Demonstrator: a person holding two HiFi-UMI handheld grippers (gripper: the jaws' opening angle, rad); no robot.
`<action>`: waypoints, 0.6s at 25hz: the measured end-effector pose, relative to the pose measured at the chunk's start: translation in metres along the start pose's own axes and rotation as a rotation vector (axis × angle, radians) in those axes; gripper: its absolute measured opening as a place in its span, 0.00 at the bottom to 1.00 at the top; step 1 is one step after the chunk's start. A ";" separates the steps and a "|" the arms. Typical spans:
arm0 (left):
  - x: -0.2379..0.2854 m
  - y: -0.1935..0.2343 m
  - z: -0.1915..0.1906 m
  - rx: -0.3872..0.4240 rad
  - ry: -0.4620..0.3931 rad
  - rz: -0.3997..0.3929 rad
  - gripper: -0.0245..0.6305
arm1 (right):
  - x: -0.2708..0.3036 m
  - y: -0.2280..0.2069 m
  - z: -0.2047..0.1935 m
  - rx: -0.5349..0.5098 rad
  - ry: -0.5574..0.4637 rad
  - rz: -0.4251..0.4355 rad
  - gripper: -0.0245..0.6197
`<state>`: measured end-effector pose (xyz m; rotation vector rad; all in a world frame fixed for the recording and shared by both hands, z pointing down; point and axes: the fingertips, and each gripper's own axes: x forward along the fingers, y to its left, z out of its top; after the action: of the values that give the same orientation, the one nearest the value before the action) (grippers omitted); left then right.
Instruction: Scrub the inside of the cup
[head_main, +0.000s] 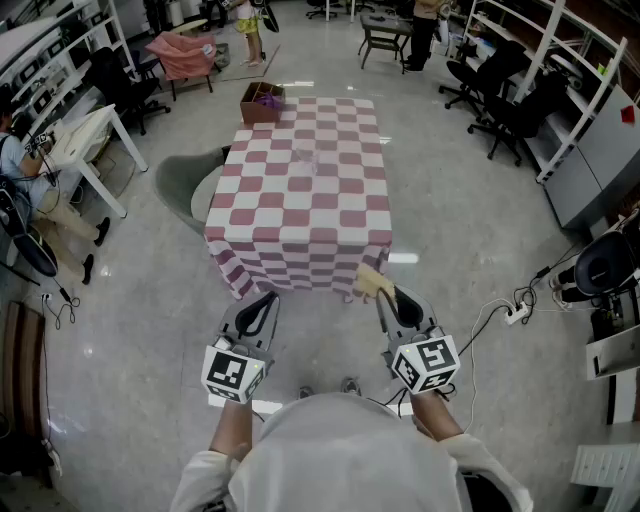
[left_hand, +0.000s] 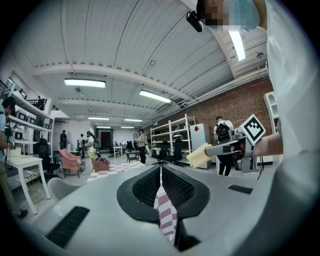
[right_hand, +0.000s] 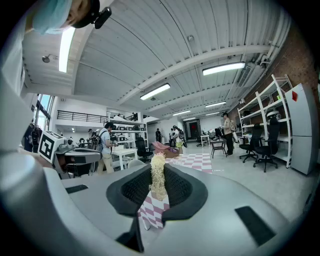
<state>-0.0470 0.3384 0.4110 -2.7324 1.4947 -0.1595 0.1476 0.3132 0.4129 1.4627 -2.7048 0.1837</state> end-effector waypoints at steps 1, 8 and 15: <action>-0.001 0.001 0.001 0.000 -0.002 -0.001 0.09 | 0.000 0.001 0.000 -0.001 -0.001 -0.001 0.17; -0.010 0.008 0.003 0.006 -0.014 -0.016 0.09 | -0.001 0.017 0.007 0.021 -0.041 0.001 0.17; -0.024 0.013 -0.006 0.008 -0.010 -0.061 0.09 | -0.003 0.032 0.002 0.027 -0.050 -0.045 0.17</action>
<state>-0.0716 0.3516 0.4136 -2.7699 1.4064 -0.1528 0.1220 0.3328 0.4079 1.5543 -2.7155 0.1854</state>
